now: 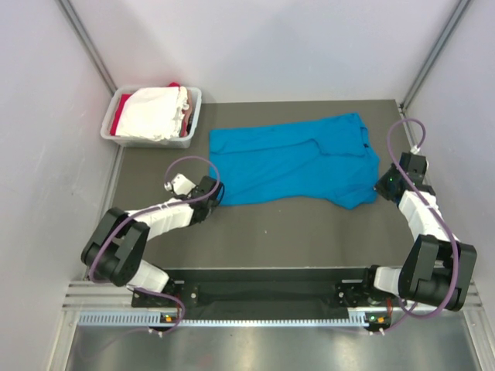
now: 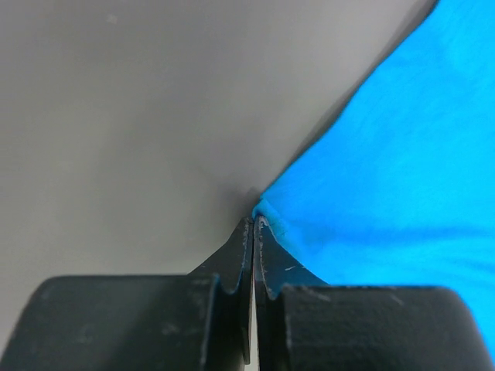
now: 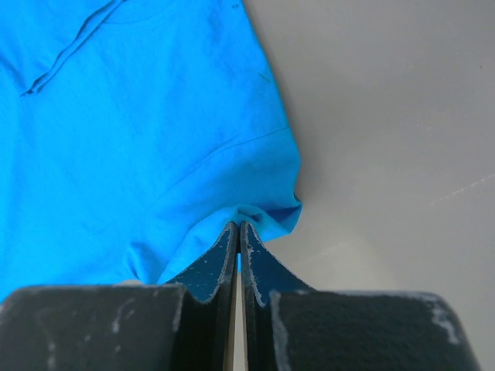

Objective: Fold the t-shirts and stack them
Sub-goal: Fold the tshirt

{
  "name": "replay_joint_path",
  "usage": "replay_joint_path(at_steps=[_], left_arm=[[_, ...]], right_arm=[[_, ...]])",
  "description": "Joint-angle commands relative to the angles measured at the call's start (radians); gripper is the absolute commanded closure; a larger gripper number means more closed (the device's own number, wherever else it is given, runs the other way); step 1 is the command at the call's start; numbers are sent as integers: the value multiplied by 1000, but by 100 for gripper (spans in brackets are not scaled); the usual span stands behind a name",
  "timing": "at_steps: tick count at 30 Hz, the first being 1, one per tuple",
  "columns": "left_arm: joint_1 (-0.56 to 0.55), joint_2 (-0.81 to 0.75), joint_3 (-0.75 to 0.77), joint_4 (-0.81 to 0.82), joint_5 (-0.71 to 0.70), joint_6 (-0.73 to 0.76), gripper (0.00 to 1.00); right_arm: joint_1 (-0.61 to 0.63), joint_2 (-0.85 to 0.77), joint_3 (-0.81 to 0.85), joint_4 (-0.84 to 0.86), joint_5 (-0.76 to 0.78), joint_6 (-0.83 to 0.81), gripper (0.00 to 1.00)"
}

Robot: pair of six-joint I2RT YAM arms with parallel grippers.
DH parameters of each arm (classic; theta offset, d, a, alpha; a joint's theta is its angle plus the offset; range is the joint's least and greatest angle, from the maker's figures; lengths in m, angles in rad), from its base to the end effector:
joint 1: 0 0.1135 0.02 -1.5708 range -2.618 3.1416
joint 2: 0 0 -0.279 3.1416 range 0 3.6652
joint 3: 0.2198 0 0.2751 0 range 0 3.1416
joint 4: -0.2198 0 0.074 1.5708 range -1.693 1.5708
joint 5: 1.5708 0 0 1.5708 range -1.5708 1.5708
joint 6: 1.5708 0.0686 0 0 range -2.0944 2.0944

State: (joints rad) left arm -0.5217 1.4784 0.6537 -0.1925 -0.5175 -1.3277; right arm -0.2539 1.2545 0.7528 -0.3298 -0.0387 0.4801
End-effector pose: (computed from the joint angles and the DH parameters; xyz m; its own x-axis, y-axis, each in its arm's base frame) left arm 0.2690 -0.1155 0.1212 -0.3790 -0.7551 -0.5350 -0.6658 0.6240 -0.4090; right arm 0.2848 -0.0712 0.1968 -0.5301 0.6144 -0.5844 0.5306 0.7779 0.3366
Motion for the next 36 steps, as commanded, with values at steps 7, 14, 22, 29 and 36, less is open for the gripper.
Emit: replay_joint_path(at_steps=[7, 14, 22, 29, 36], left_arm=[[2, -69, 46, -130, -76, 139, 100], [2, -81, 52, -136, -87, 194, 100], [-6, -72, 52, -145, -92, 217, 100], [-8, -104, 55, -156, -110, 228, 100], [-8, -84, 90, -180, -125, 229, 100]], right_arm=[[-10, -78, 79, -34, 23, 11, 100], [-10, -168, 89, -98, 65, 23, 100], [-10, -242, 72, -169, 118, 18, 100], [-10, -231, 59, -158, 120, 15, 100], [-10, -170, 125, -123, 97, 17, 100]])
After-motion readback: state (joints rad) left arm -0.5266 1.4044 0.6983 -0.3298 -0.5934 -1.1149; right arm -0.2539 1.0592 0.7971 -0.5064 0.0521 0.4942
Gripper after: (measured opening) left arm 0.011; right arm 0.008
